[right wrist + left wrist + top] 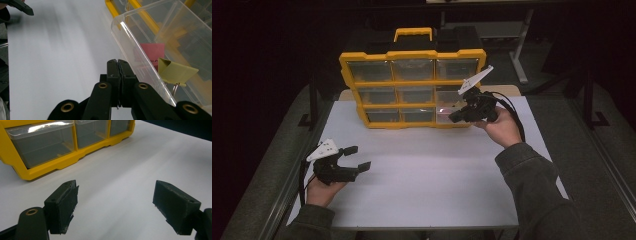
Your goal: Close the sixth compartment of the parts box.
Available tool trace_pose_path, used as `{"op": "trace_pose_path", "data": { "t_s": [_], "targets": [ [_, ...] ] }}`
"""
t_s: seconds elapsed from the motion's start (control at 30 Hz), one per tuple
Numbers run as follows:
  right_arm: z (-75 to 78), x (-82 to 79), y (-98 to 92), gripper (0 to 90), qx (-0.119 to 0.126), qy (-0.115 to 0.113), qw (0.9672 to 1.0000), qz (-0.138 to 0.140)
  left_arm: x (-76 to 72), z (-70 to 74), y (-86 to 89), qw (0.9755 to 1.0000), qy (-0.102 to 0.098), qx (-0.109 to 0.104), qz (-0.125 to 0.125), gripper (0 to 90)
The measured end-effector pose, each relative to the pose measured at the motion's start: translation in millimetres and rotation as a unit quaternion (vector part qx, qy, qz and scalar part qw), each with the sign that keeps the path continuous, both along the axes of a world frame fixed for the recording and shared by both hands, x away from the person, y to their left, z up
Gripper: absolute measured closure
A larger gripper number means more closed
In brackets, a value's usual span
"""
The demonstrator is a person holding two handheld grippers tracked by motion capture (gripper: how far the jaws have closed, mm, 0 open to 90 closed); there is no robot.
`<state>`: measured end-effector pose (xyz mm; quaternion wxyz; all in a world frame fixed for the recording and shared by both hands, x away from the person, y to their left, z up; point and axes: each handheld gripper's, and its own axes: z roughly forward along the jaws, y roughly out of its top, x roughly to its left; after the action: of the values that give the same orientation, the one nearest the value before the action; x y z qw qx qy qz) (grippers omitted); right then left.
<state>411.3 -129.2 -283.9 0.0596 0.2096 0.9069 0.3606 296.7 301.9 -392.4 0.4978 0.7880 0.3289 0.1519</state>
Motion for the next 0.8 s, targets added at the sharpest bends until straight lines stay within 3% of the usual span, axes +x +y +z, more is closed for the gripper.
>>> {"op": "trace_pose_path", "data": {
  "t_s": [0.8],
  "targets": [
    [3.5,4.4,6.2,88.6,-0.015,-0.004,0.9999,-0.003,-0.5,0.8,1.2,1.0,0.0,-0.001,0.002,19.8]
  ]
}}
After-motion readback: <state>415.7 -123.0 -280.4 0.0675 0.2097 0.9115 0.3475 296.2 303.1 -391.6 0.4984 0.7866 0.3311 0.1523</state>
